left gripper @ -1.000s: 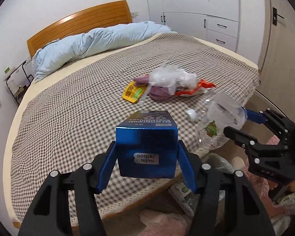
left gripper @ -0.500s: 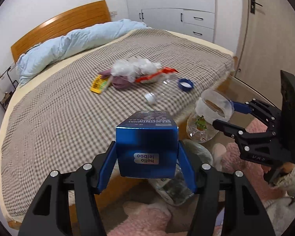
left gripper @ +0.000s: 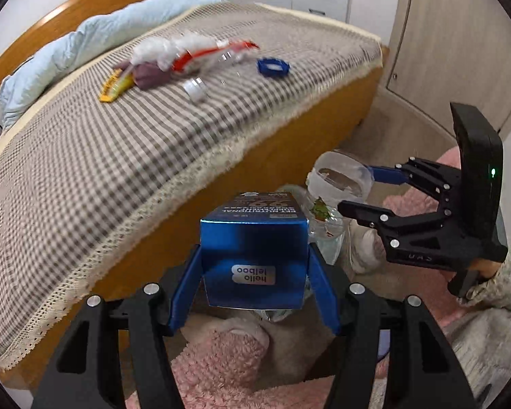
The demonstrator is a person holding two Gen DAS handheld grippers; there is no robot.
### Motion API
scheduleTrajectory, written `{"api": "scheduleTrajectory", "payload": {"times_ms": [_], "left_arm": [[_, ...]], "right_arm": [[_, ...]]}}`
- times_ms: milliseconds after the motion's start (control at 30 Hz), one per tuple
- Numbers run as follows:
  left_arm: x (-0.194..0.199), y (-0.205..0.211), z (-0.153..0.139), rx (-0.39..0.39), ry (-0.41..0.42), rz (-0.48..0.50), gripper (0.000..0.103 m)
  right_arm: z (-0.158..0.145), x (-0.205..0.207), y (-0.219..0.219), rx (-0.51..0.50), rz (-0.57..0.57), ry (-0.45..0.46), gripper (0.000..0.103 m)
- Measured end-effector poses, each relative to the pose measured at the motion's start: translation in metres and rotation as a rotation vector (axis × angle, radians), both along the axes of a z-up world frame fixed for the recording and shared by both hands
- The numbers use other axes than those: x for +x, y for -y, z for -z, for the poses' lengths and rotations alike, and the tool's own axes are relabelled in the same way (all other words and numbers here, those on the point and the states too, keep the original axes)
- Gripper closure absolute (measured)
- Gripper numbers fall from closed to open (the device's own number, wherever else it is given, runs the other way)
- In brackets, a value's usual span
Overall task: Collect trash
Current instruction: 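Bring the blue box and clear cup down over the bin opening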
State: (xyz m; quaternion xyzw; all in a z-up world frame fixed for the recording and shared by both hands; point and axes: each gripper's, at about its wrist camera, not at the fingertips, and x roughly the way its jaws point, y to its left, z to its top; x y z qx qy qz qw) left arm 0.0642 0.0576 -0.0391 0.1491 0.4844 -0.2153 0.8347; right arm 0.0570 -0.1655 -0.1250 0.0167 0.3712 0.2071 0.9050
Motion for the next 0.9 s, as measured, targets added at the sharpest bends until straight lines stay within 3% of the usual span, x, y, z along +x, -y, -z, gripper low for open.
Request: {"api": "scheduleTrajectory", "payload": {"times_ms": [567,900], "left_arm": [[0.012,0.045,0.093,0.180,-0.147,0.160,0.045],[0.013,0.066,0.148,0.292,-0.207,0.261,0.045]], "right_arm": [[0.053,0.007,0.013,0.012,0.015,-0.103,0.045],[0.095,0.024,0.019,0.062,0.004,-0.229,0.045]]}}
